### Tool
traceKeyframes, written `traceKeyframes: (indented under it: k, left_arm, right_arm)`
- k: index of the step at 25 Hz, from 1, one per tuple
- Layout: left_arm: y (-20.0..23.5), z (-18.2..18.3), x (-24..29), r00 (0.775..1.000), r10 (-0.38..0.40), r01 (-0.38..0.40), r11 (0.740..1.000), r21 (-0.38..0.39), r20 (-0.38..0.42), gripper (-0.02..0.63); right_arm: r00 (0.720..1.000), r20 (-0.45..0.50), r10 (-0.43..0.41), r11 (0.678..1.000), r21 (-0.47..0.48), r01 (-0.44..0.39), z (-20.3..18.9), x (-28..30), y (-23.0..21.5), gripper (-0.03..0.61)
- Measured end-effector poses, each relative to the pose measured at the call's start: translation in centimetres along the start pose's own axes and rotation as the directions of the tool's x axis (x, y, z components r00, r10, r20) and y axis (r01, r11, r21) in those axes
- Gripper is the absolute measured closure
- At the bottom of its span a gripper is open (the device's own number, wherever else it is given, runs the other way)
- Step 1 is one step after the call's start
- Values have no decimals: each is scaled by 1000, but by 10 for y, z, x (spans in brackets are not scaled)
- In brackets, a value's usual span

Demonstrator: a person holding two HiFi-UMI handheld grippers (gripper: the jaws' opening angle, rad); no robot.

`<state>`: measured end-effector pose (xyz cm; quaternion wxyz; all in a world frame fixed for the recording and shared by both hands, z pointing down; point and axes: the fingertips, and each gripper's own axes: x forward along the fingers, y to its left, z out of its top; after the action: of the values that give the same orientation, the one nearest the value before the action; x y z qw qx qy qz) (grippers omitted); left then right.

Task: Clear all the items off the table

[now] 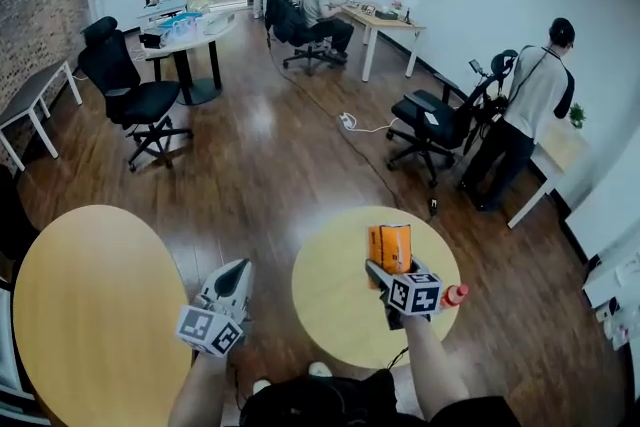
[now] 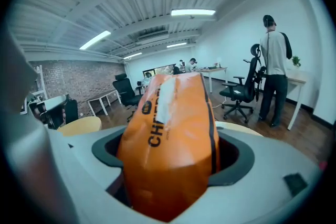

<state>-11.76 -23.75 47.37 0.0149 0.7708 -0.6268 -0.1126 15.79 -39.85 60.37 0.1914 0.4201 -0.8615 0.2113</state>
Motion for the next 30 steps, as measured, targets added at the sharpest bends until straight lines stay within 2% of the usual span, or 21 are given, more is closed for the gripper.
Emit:
traceKeyframes:
  k: [2, 5, 8, 15, 21, 26, 30]
  left_arm:
    - [-11, -12, 12, 998, -46, 47, 999, 20, -52, 623]
    - [-11, -26, 14, 994, -55, 56, 998, 7, -99, 623]
    - [-6, -39, 13, 989, -38, 39, 999, 4, -142, 623]
    - [5, -84, -3, 967, 14, -32, 997, -67, -256, 623]
    - [12, -119, -24, 937, 55, -90, 992, -86, -346, 623]
    - [25, -135, -40, 920, 103, -155, 982, -111, -377, 623]
    - [28, -140, -50, 910, 109, -170, 978, -119, -399, 623]
  right_arm:
    - [999, -27, -26, 999, 19, 26, -15, 2, -12, 137]
    - [996, -87, -30, 999, 32, 33, -43, 9, -16, 135]
    - [988, -150, -35, 998, 42, 41, -68, 23, -17, 135]
    - [961, -274, -42, 998, 39, 55, -134, 51, -18, 133]
    - [950, -304, -72, 997, -8, 73, -161, 69, -28, 129]
    - [933, -346, -101, 995, -45, 91, -184, 78, -31, 127]
    - [927, -363, -98, 995, -23, 97, -199, 78, -29, 116]
